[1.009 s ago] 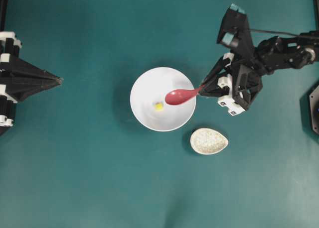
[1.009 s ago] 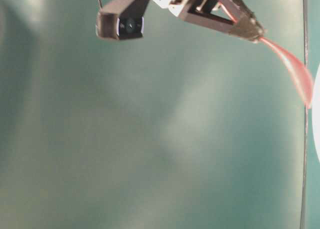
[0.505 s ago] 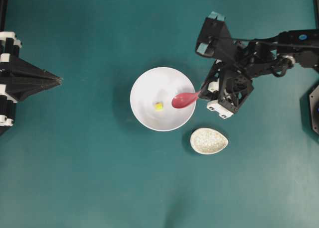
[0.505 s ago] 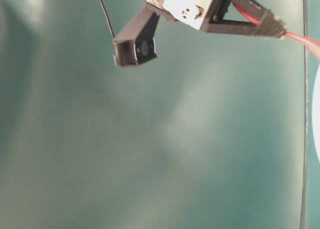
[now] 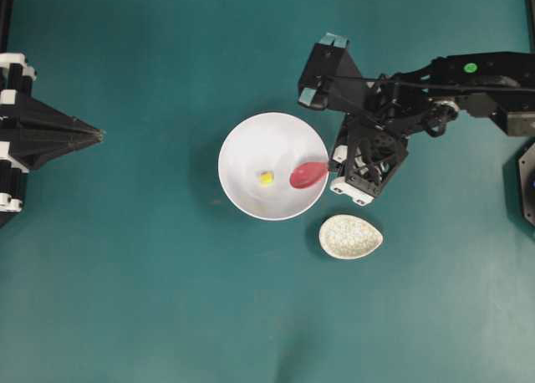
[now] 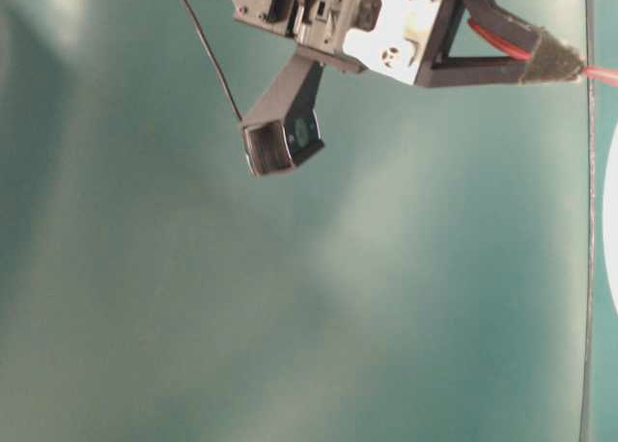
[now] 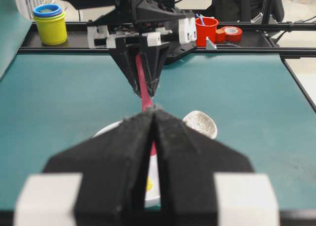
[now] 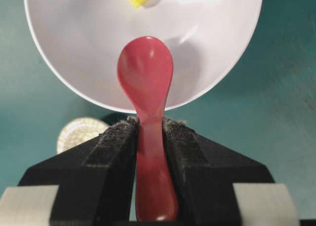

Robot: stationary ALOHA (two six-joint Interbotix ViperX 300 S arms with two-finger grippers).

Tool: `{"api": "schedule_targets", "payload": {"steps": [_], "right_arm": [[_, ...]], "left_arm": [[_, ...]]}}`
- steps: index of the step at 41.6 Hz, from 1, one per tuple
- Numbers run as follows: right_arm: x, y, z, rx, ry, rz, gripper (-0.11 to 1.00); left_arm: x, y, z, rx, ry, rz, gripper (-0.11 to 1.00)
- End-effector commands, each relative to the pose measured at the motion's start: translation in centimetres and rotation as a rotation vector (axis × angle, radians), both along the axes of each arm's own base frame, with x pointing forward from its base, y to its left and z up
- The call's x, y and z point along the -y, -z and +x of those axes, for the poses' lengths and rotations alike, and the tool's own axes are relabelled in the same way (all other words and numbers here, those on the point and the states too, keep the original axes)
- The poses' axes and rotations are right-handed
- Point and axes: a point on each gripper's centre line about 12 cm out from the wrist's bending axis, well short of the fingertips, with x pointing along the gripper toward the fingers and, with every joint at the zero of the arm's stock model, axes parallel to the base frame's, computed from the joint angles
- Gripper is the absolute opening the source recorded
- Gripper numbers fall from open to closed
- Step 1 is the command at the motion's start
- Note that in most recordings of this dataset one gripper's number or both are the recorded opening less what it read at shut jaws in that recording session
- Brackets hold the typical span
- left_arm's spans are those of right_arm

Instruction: Scoop the yellow hexagonal prism block from the bowl with a spoon using the right arm.

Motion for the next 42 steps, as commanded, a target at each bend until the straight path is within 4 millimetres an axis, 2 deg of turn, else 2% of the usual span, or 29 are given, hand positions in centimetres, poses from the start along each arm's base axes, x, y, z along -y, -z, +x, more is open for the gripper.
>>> {"api": "schedule_targets", "payload": {"steps": [1,25,38,42], "right_arm": [[0.0,-1.2,0.6,0.021,-0.007,-0.019,0.22],[-0.4,0.8,2.4,-0.053,-0.036,-0.038,0.22],[-0.1,1.9,3.6,-0.005,-0.038,-0.073,0.22],[0.1,1.9,3.9,0.021,-0.036,-0.084,0.13]], "left_arm": [[0.0,-1.0,0.2,0.026,-0.001,0.005,0.0],[0.0,-1.0,0.2,0.026,-0.001,0.005,0.0],[0.0,-0.9,0.2,0.025,-0.001,0.005,0.0],[0.0,-0.9,0.2,0.023,-0.001,0.005,0.0]]}}
